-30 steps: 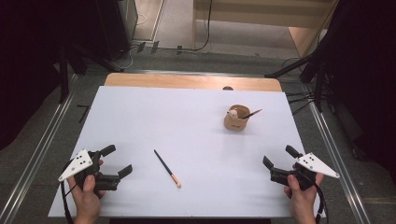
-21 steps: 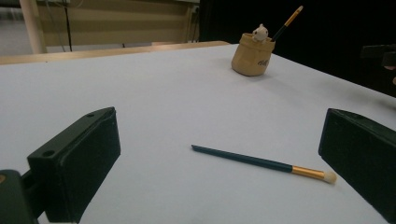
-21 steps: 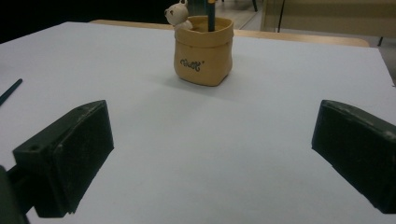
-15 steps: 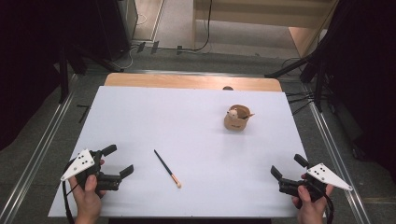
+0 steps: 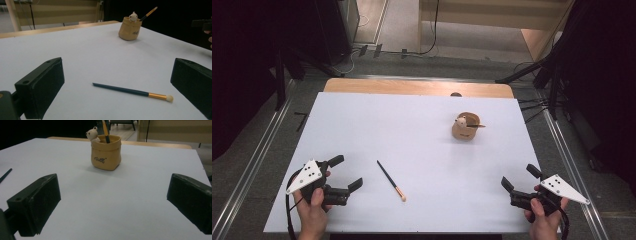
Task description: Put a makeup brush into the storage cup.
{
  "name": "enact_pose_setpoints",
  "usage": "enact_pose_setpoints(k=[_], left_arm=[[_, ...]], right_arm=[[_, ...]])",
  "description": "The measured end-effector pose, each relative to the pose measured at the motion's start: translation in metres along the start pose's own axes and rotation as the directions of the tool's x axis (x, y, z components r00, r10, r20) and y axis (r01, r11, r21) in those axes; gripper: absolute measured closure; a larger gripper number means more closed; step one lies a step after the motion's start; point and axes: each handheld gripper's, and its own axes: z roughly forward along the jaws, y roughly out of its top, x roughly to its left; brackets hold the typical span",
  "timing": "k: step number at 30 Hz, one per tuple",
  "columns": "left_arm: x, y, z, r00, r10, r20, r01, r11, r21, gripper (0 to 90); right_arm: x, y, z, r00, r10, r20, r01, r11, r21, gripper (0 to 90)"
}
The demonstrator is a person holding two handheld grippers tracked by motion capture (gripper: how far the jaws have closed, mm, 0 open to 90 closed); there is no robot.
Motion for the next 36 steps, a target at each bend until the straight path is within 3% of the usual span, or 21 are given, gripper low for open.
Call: enact_pose_setpoints(k=[7,13,22,26,29,32,36], left_arm=[[-0.014,0.007,0.020,0.9988,0.019,0.045,-0.020,0.9995,0.023,0.0],[-0.024,0.011,0.036,0.9995,0.014,0.030,-0.016,0.9976,0.068,0.0],[-0.027,0.013,0.061,0.9999,-0.008,-0.009,0.010,0.9768,0.214,0.0],[-0.030,0.014,0.072,1.0000,0.004,-0.009,-0.002,0.9627,0.270,0.0],[-0.031,0.016,0.081,0.9998,0.018,0.006,-0.019,0.9475,0.319,0.0],[-0.031,0.019,0.087,0.9995,0.022,0.024,-0.029,0.9297,0.367,0.0],[-0.030,0.021,0.093,0.9979,0.031,0.057,-0.053,0.8999,0.433,0.0]], right_arm=[[0.002,-0.002,-0.001,1.0000,0.001,-0.001,-0.001,1.000,0.005,0.0],[0.002,-0.003,-0.001,1.0000,0.006,0.003,-0.006,1.000,0.010,0.0],[0.001,-0.004,-0.001,1.0000,0.004,0.000,-0.004,1.000,0.012,0.0],[-0.001,-0.004,-0.002,1.0000,0.008,0.002,-0.008,1.000,0.013,0.0],[-0.002,-0.005,-0.001,0.9999,0.013,-0.002,-0.013,1.000,0.013,0.0],[-0.002,-0.005,-0.001,0.9999,0.011,-0.006,-0.011,1.000,0.016,0.0],[-0.002,-0.005,0.000,1.0000,0.005,-0.007,-0.005,1.000,0.020,0.0]])
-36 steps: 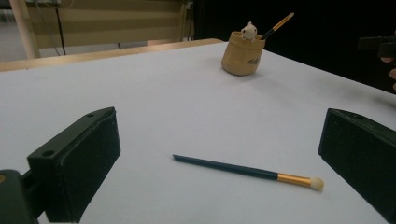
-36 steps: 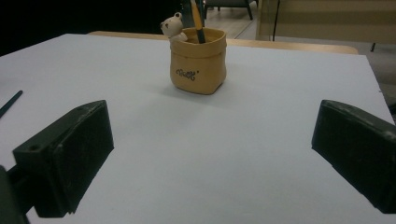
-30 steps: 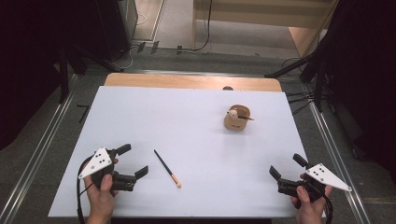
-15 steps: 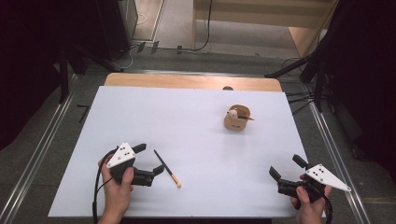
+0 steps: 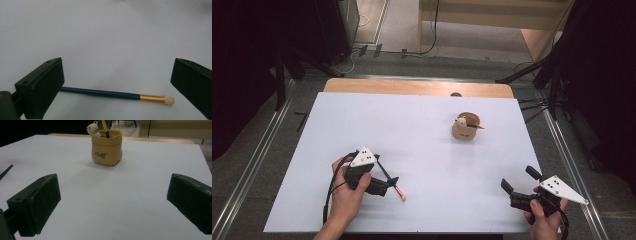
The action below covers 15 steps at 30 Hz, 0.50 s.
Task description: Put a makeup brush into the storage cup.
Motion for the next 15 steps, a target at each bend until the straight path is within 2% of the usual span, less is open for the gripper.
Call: enact_pose_setpoints(k=[2,5,8,10,15], left_arm=[[0.0004,0.0016,0.0023,0.9998,0.004,0.020,-0.004,0.9995,0.033,0.0],[0.0008,0.0028,0.0042,0.9997,0.006,0.025,-0.007,0.9981,0.062,0.0],[0.0011,0.0035,0.0057,0.9991,0.029,0.031,-0.032,0.9954,0.090,0.0],[0.0022,0.0038,0.0067,0.9979,0.038,0.051,-0.044,0.9925,0.114,0.0],[0.0043,0.0029,0.0053,0.9995,0.017,0.027,-0.021,0.9901,0.139,0.0]], right_arm=[[-0.0001,-0.0002,0.0002,1.0000,0.003,-0.001,-0.003,1.000,0.003,0.0],[0.0000,-0.0006,0.0008,1.0000,0.005,-0.002,-0.005,1.000,0.005,0.0],[0.0005,-0.0004,0.0008,1.0000,0.004,-0.007,-0.004,1.000,0.007,0.0],[0.0007,-0.0004,0.0010,1.0000,0.003,-0.006,-0.003,1.000,0.010,0.0],[0.0002,-0.0011,0.0020,1.0000,0.002,-0.006,-0.002,1.000,0.013,0.0]])
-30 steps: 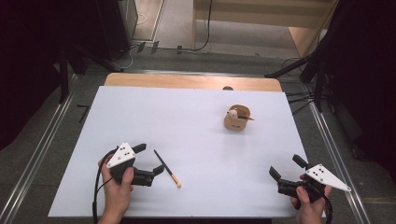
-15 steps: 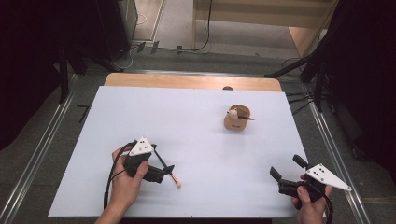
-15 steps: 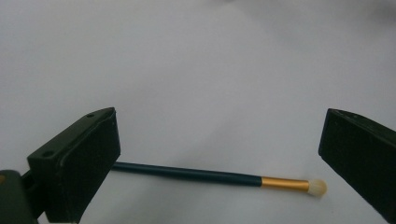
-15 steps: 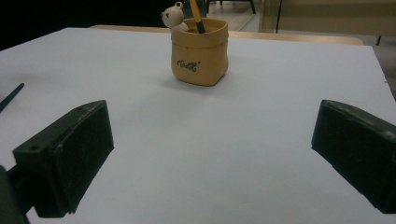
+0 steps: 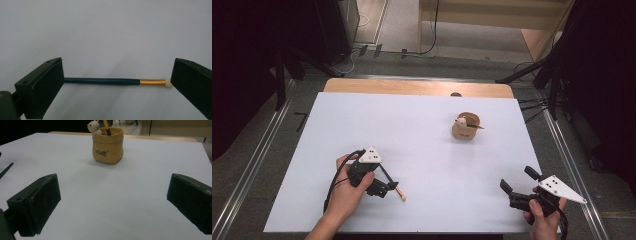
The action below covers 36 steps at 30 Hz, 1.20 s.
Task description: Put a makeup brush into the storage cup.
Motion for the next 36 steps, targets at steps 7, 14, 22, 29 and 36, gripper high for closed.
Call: enact_pose_setpoints(k=[7,14,22,29,36], left_arm=[[-0.008,0.002,0.007,0.9967,-0.042,-0.069,0.046,0.9965,0.070,0.0],[-0.011,0.007,0.014,0.9898,-0.095,-0.106,0.106,0.9892,0.102,0.0],[-0.012,0.012,0.021,0.9617,-0.201,-0.187,0.232,0.9585,0.166,0.0],[-0.011,0.014,0.027,0.9452,-0.234,-0.227,0.281,0.9380,0.203,0.0],[-0.014,0.015,0.033,0.9424,-0.206,-0.263,0.274,0.9278,0.254,0.0]], right_arm=[[0.000,0.000,0.001,1.0000,-0.001,-0.004,0.001,1.000,0.002,0.0],[0.000,0.000,0.001,1.0000,0.002,-0.002,-0.002,1.000,0.005,0.0],[-0.001,-0.001,0.001,1.0000,0.002,-0.001,-0.002,1.000,0.007,0.0],[-0.001,-0.001,0.001,1.0000,0.005,0.000,-0.005,1.000,0.007,0.0],[-0.001,-0.002,0.002,1.0000,0.005,0.002,-0.005,1.000,0.014,0.0]])
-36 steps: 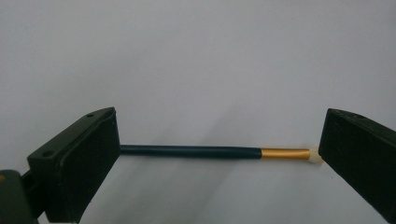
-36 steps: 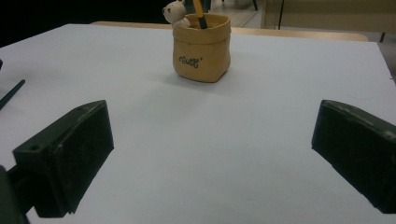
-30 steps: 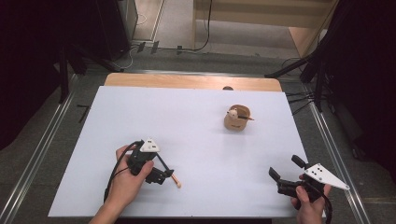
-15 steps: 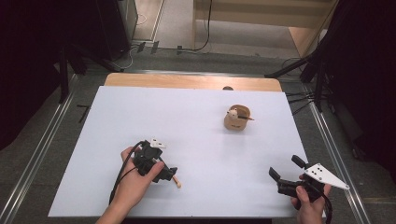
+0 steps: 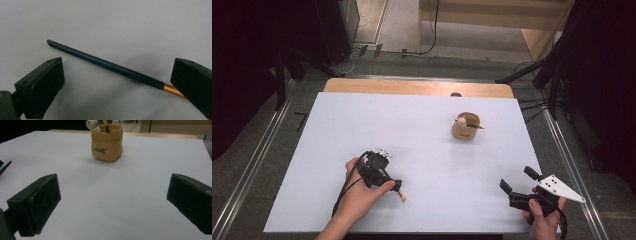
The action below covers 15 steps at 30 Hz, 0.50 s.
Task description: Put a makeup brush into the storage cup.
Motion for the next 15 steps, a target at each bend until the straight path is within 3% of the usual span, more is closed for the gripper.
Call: enact_pose_setpoints(k=[4,7,9,11,13,15], left_arm=[[-0.001,0.001,-0.002,0.9987,0.028,-0.043,-0.027,0.9994,0.021,7.1],[0.003,0.001,-0.006,0.9963,0.060,-0.062,-0.059,0.9980,0.022,22.4],[0.007,0.000,-0.011,0.9957,0.075,-0.053,-0.075,0.9971,0.013,39.0],[0.012,0.000,-0.014,0.9958,0.090,-0.016,-0.090,0.9958,0.017,63.3],[0.017,0.000,-0.014,0.9948,0.101,0.017,-0.101,0.9945,0.025,80.3],[0.019,0.001,-0.015,0.9932,0.111,0.036,-0.112,0.9930,0.037,84.2]], right_arm=[[0.000,0.000,0.000,1.0000,0.000,0.001,0.000,1.000,0.004,0.0],[0.000,0.000,0.001,1.0000,0.001,0.003,-0.001,1.000,0.009,0.0],[0.000,-0.001,0.001,1.0000,0.000,0.004,0.000,1.000,0.011,0.0],[0.001,-0.001,0.002,1.0000,0.002,0.005,-0.003,1.000,0.011,0.0],[0.001,-0.001,0.003,1.0000,0.003,0.005,-0.003,1.000,0.014,0.0],[0.001,-0.001,0.003,1.0000,-0.002,0.006,0.002,1.000,0.015,0.0]])
